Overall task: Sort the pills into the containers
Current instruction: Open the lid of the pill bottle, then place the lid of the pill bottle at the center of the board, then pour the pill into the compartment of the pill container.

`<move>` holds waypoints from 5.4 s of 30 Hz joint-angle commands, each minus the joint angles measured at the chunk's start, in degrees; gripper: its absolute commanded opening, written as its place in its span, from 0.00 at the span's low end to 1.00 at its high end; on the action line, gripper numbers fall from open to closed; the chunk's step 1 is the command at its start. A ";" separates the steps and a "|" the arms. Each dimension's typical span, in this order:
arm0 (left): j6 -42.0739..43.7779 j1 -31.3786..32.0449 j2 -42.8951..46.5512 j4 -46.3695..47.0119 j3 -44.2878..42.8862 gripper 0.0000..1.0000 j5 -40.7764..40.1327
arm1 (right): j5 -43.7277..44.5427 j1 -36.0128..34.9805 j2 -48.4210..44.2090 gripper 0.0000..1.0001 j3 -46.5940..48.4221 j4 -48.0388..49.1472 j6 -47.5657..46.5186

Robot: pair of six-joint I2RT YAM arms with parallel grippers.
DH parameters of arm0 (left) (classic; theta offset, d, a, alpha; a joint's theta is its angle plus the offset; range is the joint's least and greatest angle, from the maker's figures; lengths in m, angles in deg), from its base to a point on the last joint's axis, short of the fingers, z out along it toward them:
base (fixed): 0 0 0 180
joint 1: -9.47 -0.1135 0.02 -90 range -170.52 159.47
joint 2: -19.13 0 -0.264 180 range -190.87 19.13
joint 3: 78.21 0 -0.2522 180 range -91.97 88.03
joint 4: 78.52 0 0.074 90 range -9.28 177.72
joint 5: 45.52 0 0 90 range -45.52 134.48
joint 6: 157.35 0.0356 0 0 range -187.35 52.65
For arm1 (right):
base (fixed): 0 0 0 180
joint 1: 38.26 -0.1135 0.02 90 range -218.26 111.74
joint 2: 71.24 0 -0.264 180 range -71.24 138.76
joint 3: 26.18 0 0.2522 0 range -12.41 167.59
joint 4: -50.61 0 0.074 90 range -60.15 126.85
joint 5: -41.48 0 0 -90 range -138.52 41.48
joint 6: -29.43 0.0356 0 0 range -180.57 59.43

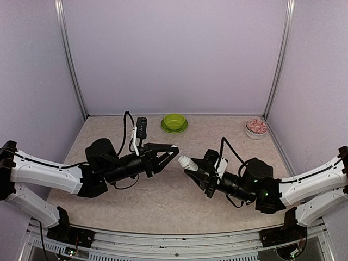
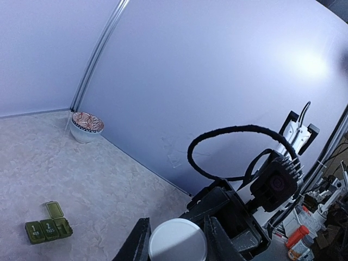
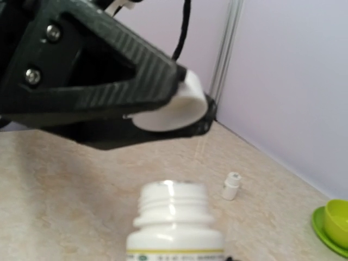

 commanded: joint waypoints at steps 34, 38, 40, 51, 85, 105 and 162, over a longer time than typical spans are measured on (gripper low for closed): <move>7.79 -0.87 -23.66 -6.86 1.80 0.28 -24.00 | 12.12 1.72 -18.70 0.23 -9.89 -2.34 -5.66; 9.36 -0.96 -27.91 -4.81 0.85 0.28 -23.79 | 12.40 2.63 -18.86 0.23 -11.03 -1.78 -5.34; 9.61 -0.96 -29.44 -3.92 0.64 0.29 -24.00 | 12.32 3.36 -18.98 0.24 -11.72 -1.50 -5.01; 9.06 -1.20 -33.13 -3.61 -0.09 0.36 -24.40 | 9.26 9.85 -17.65 0.24 -15.38 0.06 0.06; 13.81 -5.92 -19.20 -18.06 -8.44 0.99 -15.98 | 0.12 19.07 -5.89 0.23 -11.47 -5.22 3.56; 11.04 -7.41 -17.35 -12.33 -3.44 0.99 -11.89 | -2.02 20.82 -0.34 0.24 -11.40 -2.48 5.09; 9.70 -9.75 -16.49 -10.77 -1.70 0.99 -10.41 | -6.42 25.72 17.71 0.24 -5.09 3.01 8.61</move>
